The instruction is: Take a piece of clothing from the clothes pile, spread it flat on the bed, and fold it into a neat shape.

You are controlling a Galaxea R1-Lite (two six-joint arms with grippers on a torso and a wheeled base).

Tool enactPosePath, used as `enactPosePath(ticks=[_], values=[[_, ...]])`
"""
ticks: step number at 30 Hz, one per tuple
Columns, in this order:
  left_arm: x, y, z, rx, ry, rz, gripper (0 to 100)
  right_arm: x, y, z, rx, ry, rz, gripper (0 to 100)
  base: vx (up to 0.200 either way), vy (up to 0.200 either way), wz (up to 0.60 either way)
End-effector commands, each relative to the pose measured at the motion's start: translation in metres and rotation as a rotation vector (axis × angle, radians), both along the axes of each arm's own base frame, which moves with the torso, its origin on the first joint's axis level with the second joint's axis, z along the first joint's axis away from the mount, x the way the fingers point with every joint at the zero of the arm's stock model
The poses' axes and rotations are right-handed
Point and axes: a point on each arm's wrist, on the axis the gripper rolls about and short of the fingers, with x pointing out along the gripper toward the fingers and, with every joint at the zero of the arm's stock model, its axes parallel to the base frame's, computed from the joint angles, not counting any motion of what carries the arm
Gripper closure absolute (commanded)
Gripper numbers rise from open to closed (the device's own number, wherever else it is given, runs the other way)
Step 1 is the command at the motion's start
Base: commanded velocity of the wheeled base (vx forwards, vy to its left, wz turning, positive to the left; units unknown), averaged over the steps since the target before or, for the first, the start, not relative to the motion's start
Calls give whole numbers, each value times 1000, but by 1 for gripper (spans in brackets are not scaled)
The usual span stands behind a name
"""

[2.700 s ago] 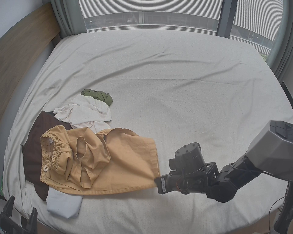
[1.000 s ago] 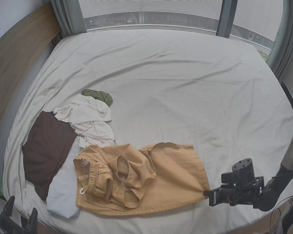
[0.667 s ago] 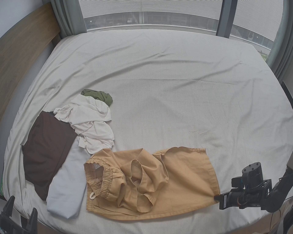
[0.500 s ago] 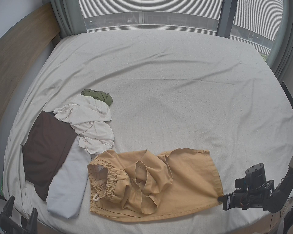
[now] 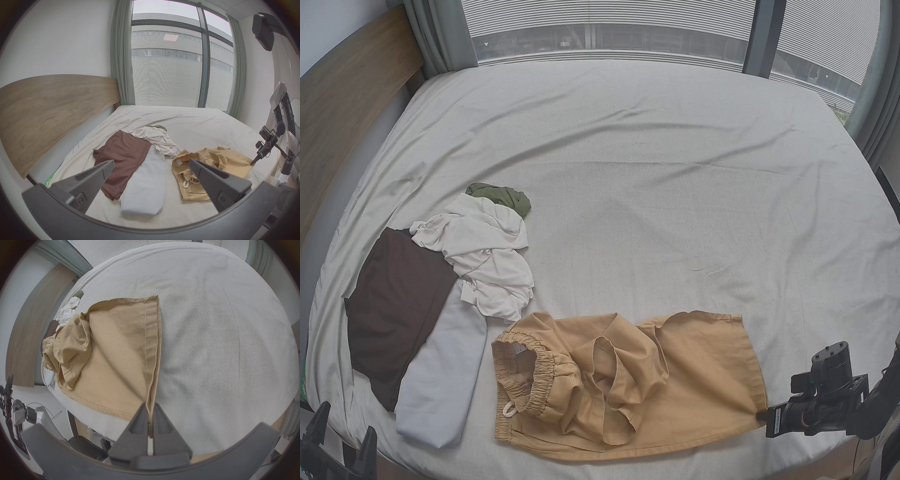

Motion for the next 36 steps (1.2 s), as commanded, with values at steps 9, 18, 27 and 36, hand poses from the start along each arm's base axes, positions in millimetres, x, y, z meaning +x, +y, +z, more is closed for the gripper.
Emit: enactPosePath(ticks=[9, 18, 27, 36], values=[[0, 0, -5, 10, 1, -1, 0, -3, -3, -2, -7, 18, -12, 100, 0, 0, 0], [0, 0, -5, 15, 1, -3, 0, -5, -5, -2, -9, 23, -19, 0, 0, 0, 0], [0, 0, -5, 15, 1, -3, 0, -8, -4, 27, 56, -160, -3, 0, 0, 0, 0], [0, 0, -5, 16, 1, -6, 0, 11, 19, 78, 213, -547, 138, 0, 0, 0, 0]])
